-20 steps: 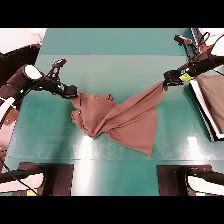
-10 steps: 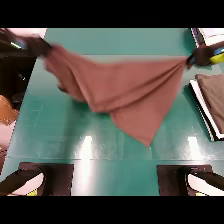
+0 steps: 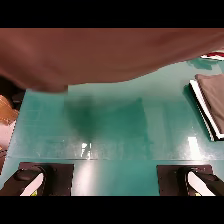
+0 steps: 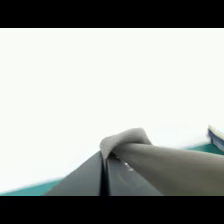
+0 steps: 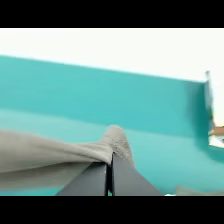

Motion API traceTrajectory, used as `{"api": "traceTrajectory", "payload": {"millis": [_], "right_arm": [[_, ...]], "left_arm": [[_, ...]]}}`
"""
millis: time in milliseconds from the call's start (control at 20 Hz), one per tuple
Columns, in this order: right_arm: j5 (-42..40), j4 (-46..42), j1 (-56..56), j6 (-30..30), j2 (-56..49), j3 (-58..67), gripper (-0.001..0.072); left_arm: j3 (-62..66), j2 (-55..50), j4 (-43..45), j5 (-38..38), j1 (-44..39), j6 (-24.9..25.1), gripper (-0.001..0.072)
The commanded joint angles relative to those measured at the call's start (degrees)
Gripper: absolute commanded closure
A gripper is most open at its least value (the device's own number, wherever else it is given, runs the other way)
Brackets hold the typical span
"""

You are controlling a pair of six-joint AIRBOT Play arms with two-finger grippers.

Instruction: Fold the shirts.

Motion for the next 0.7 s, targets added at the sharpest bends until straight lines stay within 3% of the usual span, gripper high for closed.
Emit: {"api": "traceTrajectory", "payload": {"millis": [0,250,400,650], "right_arm": [[-0.8,-0.3,-5.1,0.0,1.5,1.0,0.0698],[0.7,1.5,-3.9,0.0,-7.8,0.8,0.0698],[2.1,1.5,0.8,0.0,-16.4,-5.7,0.0698],[1.3,1.5,5.4,0.0,-33.7,-16.0,0.0698]], "left_arm": [[1.4,-0.7,0.9,-1.2,0.0,-0.8,0.0683],[-5.3,-12.9,0.9,-10.0,0.0,-0.7,0.0681],[-11.3,-23.9,0.9,-13.3,0.0,-0.7,0.0680],[-20.1,-41.0,0.9,-10.2,0.0,-0.6,0.0678]]}}
